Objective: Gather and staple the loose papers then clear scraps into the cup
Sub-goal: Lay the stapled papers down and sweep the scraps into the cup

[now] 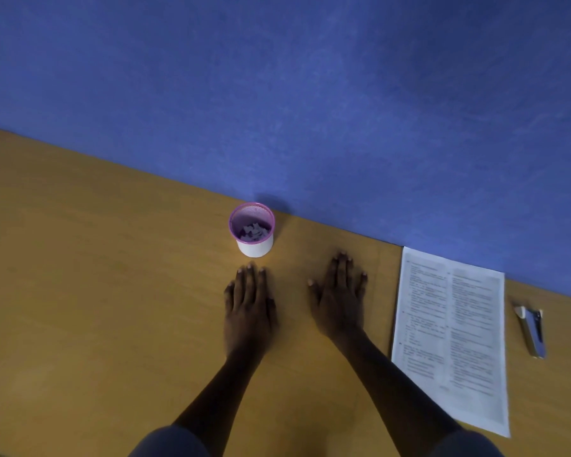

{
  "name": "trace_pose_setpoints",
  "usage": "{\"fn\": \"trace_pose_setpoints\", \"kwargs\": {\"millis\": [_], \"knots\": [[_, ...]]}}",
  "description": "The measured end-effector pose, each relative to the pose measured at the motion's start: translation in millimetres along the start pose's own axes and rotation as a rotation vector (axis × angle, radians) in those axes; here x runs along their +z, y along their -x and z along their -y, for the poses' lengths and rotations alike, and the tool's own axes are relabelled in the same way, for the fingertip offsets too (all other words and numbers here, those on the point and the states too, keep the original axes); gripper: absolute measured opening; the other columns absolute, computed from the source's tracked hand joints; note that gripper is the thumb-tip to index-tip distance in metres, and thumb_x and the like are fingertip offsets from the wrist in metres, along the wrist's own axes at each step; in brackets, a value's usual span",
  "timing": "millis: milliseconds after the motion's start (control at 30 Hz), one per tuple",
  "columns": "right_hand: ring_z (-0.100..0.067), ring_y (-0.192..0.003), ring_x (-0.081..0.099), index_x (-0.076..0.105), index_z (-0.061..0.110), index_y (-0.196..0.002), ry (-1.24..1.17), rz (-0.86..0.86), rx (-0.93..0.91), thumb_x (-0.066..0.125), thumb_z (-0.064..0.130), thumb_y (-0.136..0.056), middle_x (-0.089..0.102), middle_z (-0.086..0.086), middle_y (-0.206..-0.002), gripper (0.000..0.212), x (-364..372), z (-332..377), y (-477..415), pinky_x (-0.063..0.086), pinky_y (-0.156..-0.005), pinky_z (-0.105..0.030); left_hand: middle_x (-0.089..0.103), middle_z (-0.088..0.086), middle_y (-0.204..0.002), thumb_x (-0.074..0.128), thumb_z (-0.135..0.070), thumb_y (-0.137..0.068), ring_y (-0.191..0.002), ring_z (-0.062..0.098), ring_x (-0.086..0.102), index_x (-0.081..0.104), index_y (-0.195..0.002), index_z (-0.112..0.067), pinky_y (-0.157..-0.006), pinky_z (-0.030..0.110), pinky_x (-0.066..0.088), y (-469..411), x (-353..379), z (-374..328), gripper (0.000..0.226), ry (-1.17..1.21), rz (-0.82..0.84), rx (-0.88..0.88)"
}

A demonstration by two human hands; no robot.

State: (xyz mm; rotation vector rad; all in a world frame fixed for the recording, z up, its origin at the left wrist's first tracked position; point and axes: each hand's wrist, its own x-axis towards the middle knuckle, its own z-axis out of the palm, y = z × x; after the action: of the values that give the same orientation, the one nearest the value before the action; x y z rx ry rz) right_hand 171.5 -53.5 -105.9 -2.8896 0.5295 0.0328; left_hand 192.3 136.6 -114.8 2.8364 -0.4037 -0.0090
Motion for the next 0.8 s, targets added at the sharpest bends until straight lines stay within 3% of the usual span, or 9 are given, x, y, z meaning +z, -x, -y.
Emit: {"fn": "trace_pose_setpoints", "kwargs": {"millis": [167,333,467,533,633,800], "knots": [[-0.035,-0.157,0.018,0.018,0.002,-0.161,-0.025,0.032,-0.101,0.024,0.058,-0.104,0.018,-0.018,-0.169,0.08,3.6,20.3,-4.5,0.012,-0.127,-0.053,0.033,0.018,-0.166,0.034,-0.032,-0.102,-0.155,0.035,0.03,0.037,-0.157,-0.009,-0.123,0.052,0.027,1.2,1.0,-0.6,0.06,0.006,-0.003,0.001],[-0.038,-0.148,0.039,0.039,-0.004,-0.151,-0.008,0.04,-0.34,0.027,0.039,-0.105,0.039,-0.026,-0.159,0.064,5.4,40.3,-15.7,0.033,-0.12,-0.052,0.036,0.02,-0.164,0.034,-0.031,-0.102,-0.154,0.036,0.032,0.04,-0.156,-0.008,-0.122,0.053,0.029,1.5,1.3,0.3,0.059,0.0,-0.007,0.002],[-0.036,-0.146,0.043,0.046,-0.004,-0.147,0.035,0.042,-0.518,0.052,0.018,-0.1,0.045,-0.025,-0.155,0.052,1.3,36.6,-12.3,0.042,-0.117,-0.047,0.035,0.02,-0.164,0.034,-0.032,-0.102,-0.154,0.035,0.032,0.039,-0.157,-0.008,-0.123,0.053,0.028,1.1,2.2,-0.2,0.06,0.003,-0.001,-0.001],[-0.036,-0.139,0.053,0.056,-0.004,-0.138,0.036,0.012,-0.525,0.061,0.012,-0.093,0.055,-0.024,-0.147,0.048,-3.5,34.9,-11.1,0.048,-0.112,-0.045,0.033,0.019,-0.166,0.035,-0.032,-0.102,-0.155,0.035,0.029,0.037,-0.158,-0.009,-0.124,0.052,0.027,0.0,2.1,0.4,0.06,-0.001,0.007,0.001],[-0.036,-0.124,0.065,0.069,-0.003,-0.122,0.025,-0.027,-0.532,0.053,0.01,-0.087,0.068,-0.023,-0.129,0.041,-9.3,36.6,-13.9,0.056,-0.102,-0.045,0.031,0.018,-0.167,0.037,-0.03,-0.102,-0.156,0.034,0.028,0.036,-0.158,-0.01,-0.124,0.052,0.027,1.1,3.1,0.9,0.059,0.004,0.007,-0.005],[-0.037,-0.099,0.069,0.073,0.002,-0.095,-0.03,-0.014,-0.504,0.049,0.011,-0.084,0.073,-0.019,-0.101,0.027,-21.1,42.4,-17.5,0.061,-0.078,-0.041,0.031,0.017,-0.167,0.037,-0.031,-0.103,-0.156,0.033,0.027,0.035,-0.159,-0.011,-0.124,0.052,0.028,1.8,2.4,-0.1,0.06,0.009,0.011,-0.011]]}}
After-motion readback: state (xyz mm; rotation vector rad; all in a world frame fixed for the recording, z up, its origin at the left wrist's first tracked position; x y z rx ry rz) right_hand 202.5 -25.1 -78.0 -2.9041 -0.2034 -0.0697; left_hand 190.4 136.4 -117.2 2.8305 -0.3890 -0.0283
